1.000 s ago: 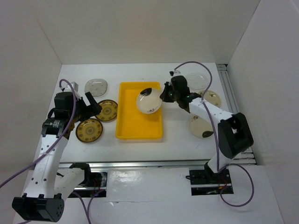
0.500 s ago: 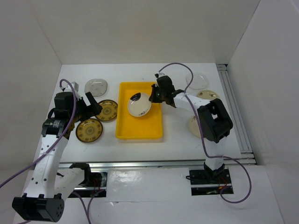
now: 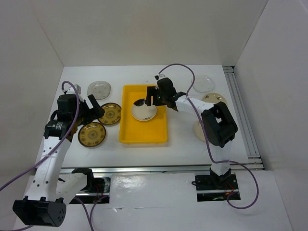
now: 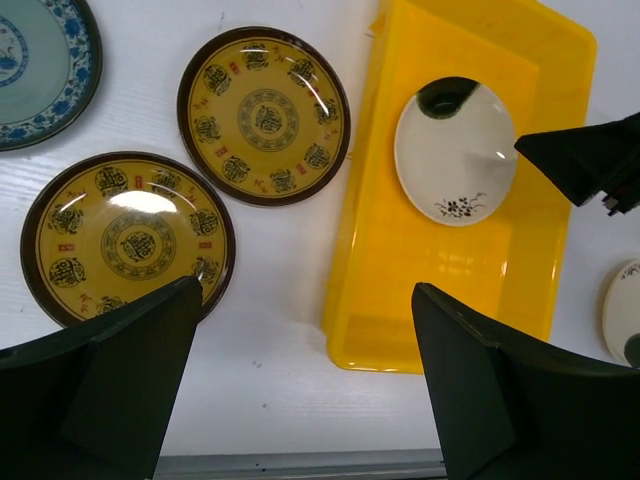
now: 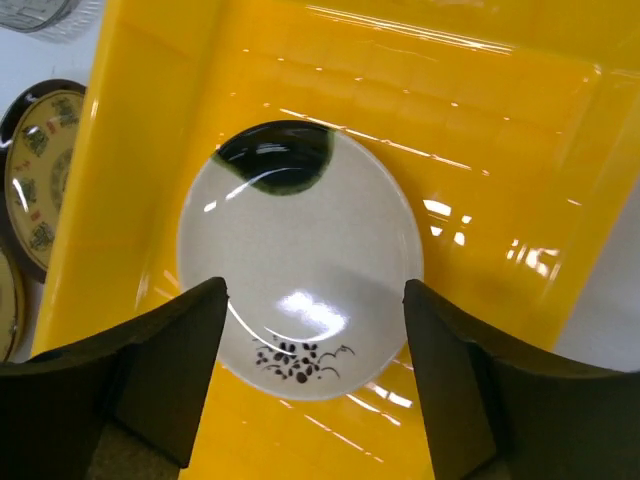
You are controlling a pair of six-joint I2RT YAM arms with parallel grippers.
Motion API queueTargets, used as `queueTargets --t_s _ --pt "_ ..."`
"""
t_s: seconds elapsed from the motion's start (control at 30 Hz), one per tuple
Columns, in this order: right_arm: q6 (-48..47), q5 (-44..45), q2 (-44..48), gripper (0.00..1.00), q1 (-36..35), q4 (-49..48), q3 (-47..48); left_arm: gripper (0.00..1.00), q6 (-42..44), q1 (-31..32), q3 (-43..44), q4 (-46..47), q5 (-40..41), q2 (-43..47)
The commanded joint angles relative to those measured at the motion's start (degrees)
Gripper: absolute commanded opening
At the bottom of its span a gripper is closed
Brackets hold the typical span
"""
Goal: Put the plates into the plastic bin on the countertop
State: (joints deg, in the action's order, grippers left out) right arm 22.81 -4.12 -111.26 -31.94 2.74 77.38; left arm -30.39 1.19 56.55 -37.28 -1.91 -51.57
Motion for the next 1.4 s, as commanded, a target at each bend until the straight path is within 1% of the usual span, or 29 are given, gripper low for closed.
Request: queueTargets --t_s 0.0,0.03,0.07,0.13,0.17,0.23,0.27,0.3,0.33,0.43,0.47,0.63,0.67,0.77,0.87,0.9,0.97,1.0,1.07,1.1,1.13,1.23,1.37 --pt "-1.7 0.9 4.1 0.82 -2.9 -0.6 4.6 1.0 -2.4 -0.3 -0.3 -0.2 4.1 -1.1" --pt "-2.6 0.9 5.0 0.85 -4.2 0.1 4.6 1.0 -4.4 -0.3 -0.3 -0.9 5.2 -2.0" --pt "-3.1 2.5 7.0 1.0 -5.0 0.1 5.6 1.0 -5.8 -0.3 -0.3 -1.8 6.4 -2.6" --pt "-3.9 3.2 9.4 1.0 -6.5 1.5 6.4 1.0 -10.5 -0.3 -0.4 -6.2 10.6 -3.1" --pt "-4.6 3.8 12.3 1.0 -8.0 1.5 6.4 1.0 -15.6 -0.9 -2.8 -7.4 11.5 -3.1" --pt "-4.6 4.5 15.4 1.0 -9.6 0.3 4.0 1.0 -20.8 -2.4 -6.8 -8.2 11.5 -1.0" --pt "-5.2 3.5 16.9 1.0 -10.4 0.3 2.9 1.0 -25.4 -3.7 -8.9 -8.7 11.5 0.3" --pt "-5.2 2.2 19.5 1.0 -11.2 -0.8 1.7 1.0 -27.5 -4.3 -12.9 -8.7 11.5 1.7" --pt "-5.8 0.5 20.6 1.0 -11.2 -1.4 -0.6 1.0 -29.7 -4.3 -14.9 -8.7 12.1 4.8" --pt "-6.4 -3.3 23.5 1.0 -11.7 -3.5 -4.5 1.0 -35.7 -4.8 -20.9 -7.1 12.7 10.0" --pt "-6.4 -4.5 23.5 1.0 -11.7 -3.5 -5.2 0.98 -38.0 -4.8 -21.8 -7.1 12.7 10.8" --pt "-6.4 -8.6 24.1 1.0 -11.7 -4.1 -8.1 0.98 -42.2 -4.8 -27.4 -4.2 15.2 12.7" --pt "-6.4 -9.3 24.1 1.0 -11.7 -5.5 -8.7 0.98 -43.7 -4.8 -28.2 -4.2 16.7 11.9" --pt "-6.4 -9.9 25.2 1.0 -11.2 -6.3 -10.4 0.93 -45.3 -4.8 -31.3 -1.4 17.2 10.3" --pt "-6.4 -10.4 26.3 1.0 -10.6 -6.8 -11.8 0.93 -46.7 -4.8 -33.4 -0.1 17.2 8.6" --pt "-6.4 -10.9 26.3 1.0 -10.6 -7.3 -12.5 0.89 -47.3 -4.8 -34.2 0.6 17.2 7.8" --pt "-5.9 -10.9 27.0 1.0 -10.0 -7.8 -13.2 0.85 -47.3 -4.8 -34.8 1.3 18.5 7.8" --pt "-5.8 -11.4 27.0 1.0 -9.5 -7.8 -13.8 0.8 -47.9 -4.8 -35.5 1.9 18.5 7.8" --pt "-5.1 -12.0 27.5 1.0 -8.9 -8.4 -14.4 0.75 -48.5 -4.8 -36.1 1.9 19.3 7.8" --pt "-5.1 -12.0 27.5 1.0 -8.9 -8.9 -14.4 0.7 -49.1 -4.8 -36.7 2.5 20.0 8.4" --pt "-5.1 -12.0 27.5 1.0 -8.4 -8.9 -14.9 0.68 -49.1 -4.8 -36.7 2.5 20.0 8.4" --pt "-4.6 -12.0 27.5 1.0 -8.4 -8.9 -14.9 0.68 -49.1 -4.8 -37.2 3.1 22.6 8.4" --pt "-4.6 -12.0 27.5 1.0 -7.9 -8.9 -15.4 0.68 -49.6 -4.8 -37.7 4.7 23.3 6.8"
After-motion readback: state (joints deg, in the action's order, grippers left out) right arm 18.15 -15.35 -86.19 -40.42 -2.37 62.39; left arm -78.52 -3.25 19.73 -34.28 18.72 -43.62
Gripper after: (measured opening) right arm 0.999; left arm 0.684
